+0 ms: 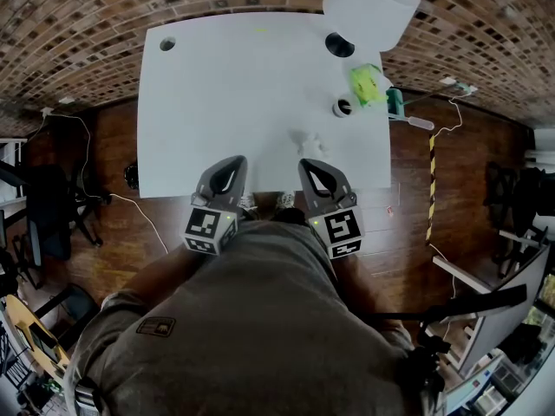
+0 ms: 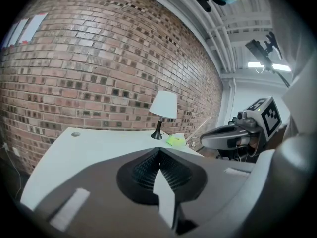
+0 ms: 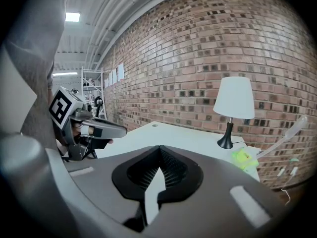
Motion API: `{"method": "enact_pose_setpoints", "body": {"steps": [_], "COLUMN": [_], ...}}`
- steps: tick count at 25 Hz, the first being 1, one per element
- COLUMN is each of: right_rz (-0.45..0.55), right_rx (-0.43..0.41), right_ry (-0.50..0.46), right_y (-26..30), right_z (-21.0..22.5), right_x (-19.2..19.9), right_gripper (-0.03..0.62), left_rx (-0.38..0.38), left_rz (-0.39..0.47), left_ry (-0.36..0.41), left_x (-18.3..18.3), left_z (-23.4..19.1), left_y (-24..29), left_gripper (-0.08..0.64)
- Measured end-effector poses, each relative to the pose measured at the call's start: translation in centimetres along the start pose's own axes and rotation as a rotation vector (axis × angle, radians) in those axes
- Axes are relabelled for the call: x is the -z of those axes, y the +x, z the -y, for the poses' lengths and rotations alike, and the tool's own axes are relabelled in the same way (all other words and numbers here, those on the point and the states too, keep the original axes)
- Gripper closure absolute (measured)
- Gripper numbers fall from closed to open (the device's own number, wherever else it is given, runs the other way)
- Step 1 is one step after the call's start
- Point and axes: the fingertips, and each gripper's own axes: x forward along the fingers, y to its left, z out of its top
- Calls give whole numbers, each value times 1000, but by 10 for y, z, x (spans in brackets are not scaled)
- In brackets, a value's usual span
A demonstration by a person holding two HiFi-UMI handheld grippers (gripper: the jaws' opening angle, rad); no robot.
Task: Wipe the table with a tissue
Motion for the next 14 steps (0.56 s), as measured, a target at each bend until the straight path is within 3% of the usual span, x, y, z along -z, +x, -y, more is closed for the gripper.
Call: {"method": "enact_pose_setpoints", "body": {"steps": [14], "right_rz": [-13], "right_rx": [7], "right_ry": [1], "right_y": [2], "right_z": [3], "right_x": [2], "right_gripper": [580], "left_rx": [9], "left_rz": [0], "left_ry": [-6], "left_x": [-1], "left_z": [0], "left_y": [5], "left_gripper": [559]}}
